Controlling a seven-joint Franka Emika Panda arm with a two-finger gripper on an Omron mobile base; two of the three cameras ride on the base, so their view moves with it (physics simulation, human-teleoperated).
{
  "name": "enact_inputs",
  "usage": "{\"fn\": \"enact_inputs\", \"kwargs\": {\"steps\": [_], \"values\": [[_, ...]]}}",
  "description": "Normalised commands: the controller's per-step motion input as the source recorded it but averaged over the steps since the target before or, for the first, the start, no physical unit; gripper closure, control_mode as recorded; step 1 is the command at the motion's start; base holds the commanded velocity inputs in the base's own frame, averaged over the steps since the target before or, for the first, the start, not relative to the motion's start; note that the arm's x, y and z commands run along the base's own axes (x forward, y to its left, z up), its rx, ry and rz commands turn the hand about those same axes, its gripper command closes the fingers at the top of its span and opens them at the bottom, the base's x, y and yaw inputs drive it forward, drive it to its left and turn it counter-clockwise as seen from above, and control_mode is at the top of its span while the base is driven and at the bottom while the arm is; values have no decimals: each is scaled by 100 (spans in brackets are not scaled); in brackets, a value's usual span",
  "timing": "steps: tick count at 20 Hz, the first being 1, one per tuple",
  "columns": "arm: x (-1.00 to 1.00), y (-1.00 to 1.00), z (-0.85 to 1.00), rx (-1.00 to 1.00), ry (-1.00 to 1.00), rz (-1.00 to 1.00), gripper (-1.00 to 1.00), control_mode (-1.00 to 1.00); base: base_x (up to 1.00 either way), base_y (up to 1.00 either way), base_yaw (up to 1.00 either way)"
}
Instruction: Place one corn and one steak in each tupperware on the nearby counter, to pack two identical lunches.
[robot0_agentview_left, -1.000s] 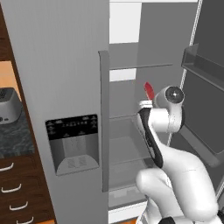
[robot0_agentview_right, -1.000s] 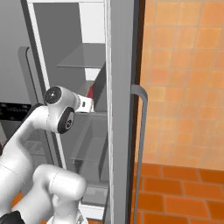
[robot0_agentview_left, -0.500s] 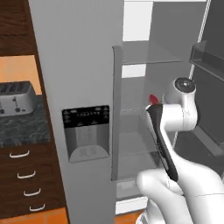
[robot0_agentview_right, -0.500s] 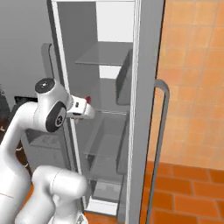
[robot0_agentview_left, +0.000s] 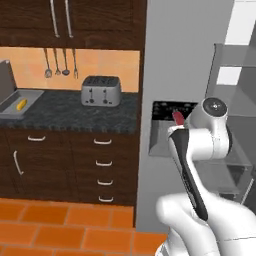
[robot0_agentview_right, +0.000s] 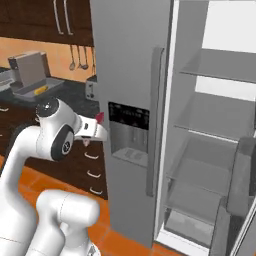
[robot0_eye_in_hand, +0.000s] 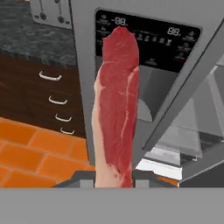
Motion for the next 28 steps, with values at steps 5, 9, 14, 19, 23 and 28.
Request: {"fn": "enact_inputs", "kwargs": {"steps": [5,9,14,19,23,28], "values": [[0,0,0,0,0,0,100,100,49,100,37],[0,0,0,0,0,0,100,100,74,100,37],[0,0,0,0,0,0,100,100,100,100,4],[0,0,0,0,0,0,100,100,100,100,-25],[0,0,0,0,0,0,100,100,100,88,-54],[0,0,0,0,0,0,100,100,76,87,-53]]}}
